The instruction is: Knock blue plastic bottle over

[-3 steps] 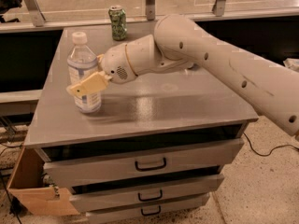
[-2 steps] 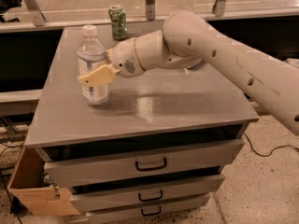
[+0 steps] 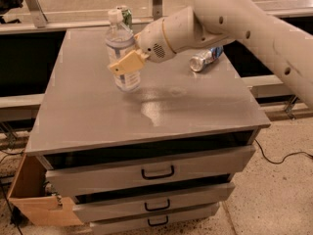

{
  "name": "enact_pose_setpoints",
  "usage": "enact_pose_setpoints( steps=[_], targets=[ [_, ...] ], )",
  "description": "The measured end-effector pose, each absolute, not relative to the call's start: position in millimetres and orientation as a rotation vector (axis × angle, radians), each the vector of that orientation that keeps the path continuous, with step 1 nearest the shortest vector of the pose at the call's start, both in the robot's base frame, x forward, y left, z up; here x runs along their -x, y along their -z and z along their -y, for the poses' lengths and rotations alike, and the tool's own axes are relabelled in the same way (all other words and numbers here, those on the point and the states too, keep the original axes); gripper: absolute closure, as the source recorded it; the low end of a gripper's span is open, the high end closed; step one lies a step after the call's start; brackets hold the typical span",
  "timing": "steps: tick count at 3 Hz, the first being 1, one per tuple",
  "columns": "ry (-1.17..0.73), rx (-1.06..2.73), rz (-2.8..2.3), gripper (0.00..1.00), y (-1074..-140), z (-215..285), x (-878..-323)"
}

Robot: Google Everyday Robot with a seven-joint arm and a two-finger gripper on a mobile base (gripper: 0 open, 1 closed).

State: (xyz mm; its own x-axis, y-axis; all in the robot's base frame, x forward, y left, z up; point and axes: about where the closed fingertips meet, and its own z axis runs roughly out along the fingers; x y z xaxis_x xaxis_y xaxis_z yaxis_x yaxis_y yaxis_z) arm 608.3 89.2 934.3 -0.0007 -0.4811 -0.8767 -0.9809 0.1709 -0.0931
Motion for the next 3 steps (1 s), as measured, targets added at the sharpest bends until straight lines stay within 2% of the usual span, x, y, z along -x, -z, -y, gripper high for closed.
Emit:
enact_pose_setpoints(
  steps=[1, 2, 3],
  targets=[
    [-0.597, 1.522, -1.667, 1.00, -934, -61, -611],
    [-0.477, 1.609, -1.714, 1.00, -921, -57, -610],
    [-0.409, 1.678, -1.758, 1.00, -896, -74, -611]
  ],
)
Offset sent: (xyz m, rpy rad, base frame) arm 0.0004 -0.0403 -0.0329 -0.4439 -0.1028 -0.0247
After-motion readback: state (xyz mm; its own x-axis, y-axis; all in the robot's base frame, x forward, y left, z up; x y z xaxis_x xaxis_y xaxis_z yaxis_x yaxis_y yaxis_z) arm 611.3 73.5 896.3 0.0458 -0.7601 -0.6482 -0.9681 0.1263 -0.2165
